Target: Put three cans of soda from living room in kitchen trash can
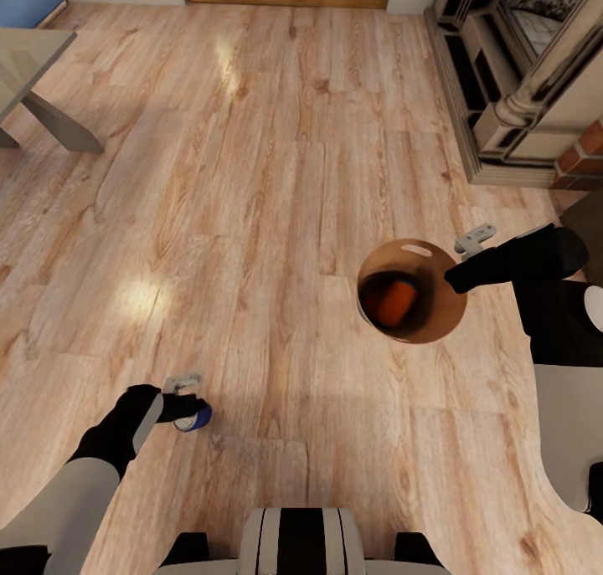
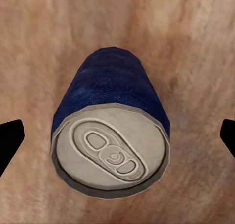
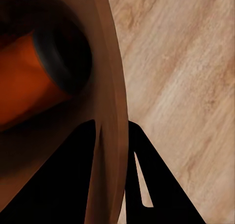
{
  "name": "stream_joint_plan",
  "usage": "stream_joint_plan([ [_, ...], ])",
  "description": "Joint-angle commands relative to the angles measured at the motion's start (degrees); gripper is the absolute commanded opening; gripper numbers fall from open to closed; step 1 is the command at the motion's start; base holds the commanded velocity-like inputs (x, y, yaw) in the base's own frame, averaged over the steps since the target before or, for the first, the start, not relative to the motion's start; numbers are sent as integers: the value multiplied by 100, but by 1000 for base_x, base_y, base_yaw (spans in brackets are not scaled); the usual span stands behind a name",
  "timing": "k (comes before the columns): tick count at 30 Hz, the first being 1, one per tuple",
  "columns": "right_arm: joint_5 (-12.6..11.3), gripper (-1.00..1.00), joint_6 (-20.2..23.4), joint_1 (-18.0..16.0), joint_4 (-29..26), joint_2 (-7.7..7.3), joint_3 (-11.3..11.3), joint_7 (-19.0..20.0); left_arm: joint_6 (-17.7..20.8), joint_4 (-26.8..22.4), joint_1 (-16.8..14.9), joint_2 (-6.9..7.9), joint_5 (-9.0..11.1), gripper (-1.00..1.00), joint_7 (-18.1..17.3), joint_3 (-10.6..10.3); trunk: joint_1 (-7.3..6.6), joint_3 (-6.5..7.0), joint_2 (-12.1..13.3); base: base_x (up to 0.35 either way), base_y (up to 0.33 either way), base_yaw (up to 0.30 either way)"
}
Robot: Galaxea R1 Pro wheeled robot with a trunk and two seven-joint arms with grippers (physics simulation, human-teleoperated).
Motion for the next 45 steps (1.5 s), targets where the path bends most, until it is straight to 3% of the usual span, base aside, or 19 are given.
stream_joint_plan([
  [1, -42, -100, 34, -2, -1, 0, 1, 20, 5, 41, 0, 0, -1, 100, 3, -5, 21, -18, -42, 0, 0, 0],
  [8, -42, -100, 34, -2, -2, -1, -5, 20, 13, 310, 0, -1, -1, 100, 5, -36, 175, -143, -323, 0, 0, 0],
  [13, -42, -100, 34, -2, -5, 0, 5, 20, 15, 322, 0, -1, 5, 100, 7, -47, 175, -143, -323, 0, 0, 0],
  [14, -42, -100, 34, -2, -7, 0, 7, 20, 10, 317, 0, -1, 5, -100, 6, -41, 175, -143, -323, 0, 0, 0],
  [27, -33, -100, 34, 3, -28, -1, 11, 20, -28, 268, 0, 8, 15, -100, -14, 5, 175, -143, -323, 0, 0, 0],
  [45, -64, -100, 34, 18, -25, 49, 6, 26, 5, 238, 0, -1, 20, -100, -73, -48, -220, 180, 399, 0, 0, 0],
])
